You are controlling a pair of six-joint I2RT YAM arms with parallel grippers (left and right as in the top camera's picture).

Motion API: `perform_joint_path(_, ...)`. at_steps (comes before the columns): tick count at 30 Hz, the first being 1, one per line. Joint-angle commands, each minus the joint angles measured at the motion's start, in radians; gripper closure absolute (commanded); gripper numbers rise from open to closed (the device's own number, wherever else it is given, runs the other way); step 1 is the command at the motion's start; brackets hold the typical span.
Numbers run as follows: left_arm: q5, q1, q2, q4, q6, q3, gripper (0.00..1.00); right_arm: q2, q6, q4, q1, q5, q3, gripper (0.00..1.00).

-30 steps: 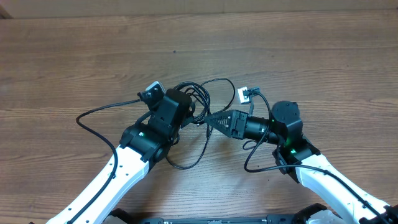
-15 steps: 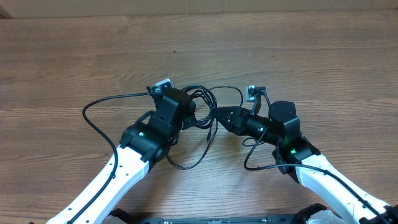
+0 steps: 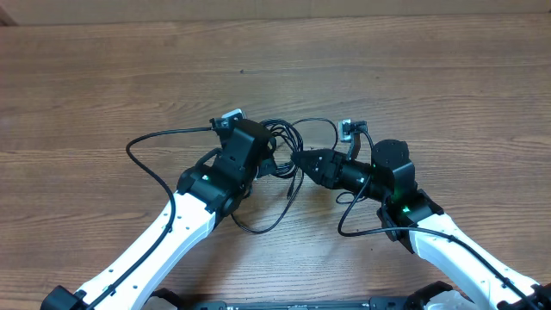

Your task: Untangle cables

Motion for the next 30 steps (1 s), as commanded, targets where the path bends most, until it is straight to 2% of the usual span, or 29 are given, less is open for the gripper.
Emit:
perform_joint_path(1,0.022,-0.006,0.002,0.027,0.015,0.006,0.96,-0.01,-0.028,-0.012,0.005,-0.008,0.007,0.65)
perform_joint_path(9,0.037,-0.053,0.002,0.048,0.015,0.006,0.96,-0.01,-0.039,-0.029,0.005,0.011,0.007,0.64)
perform_joint_path(12,0.037,-0.062,0.002,0.054,0.014,0.006,0.96,-0.01,-0.039,-0.029,0.005,0.011,0.007,0.68)
perform_joint_path(14,0.037,-0.062,0.002,0.057,0.015,0.006,0.96,-0.01,-0.039,-0.03,0.005,0.011,0.007,0.77)
perform_joint_path(17,0.032,-0.061,0.002,0.058,0.015,0.006,0.96,-0.01,-0.039,-0.03,0.005,0.011,0.007,0.96)
perform_joint_path(25,-0.133,-0.056,0.002,0.05,0.009,0.006,0.96,-0.01,-0.039,-0.069,0.005,0.009,0.007,0.96)
perform_joint_path(30,-0.148,-0.022,0.002,0.049,-0.012,0.006,0.96,-0.01,-0.039,-0.071,0.005,-0.01,0.007,0.96)
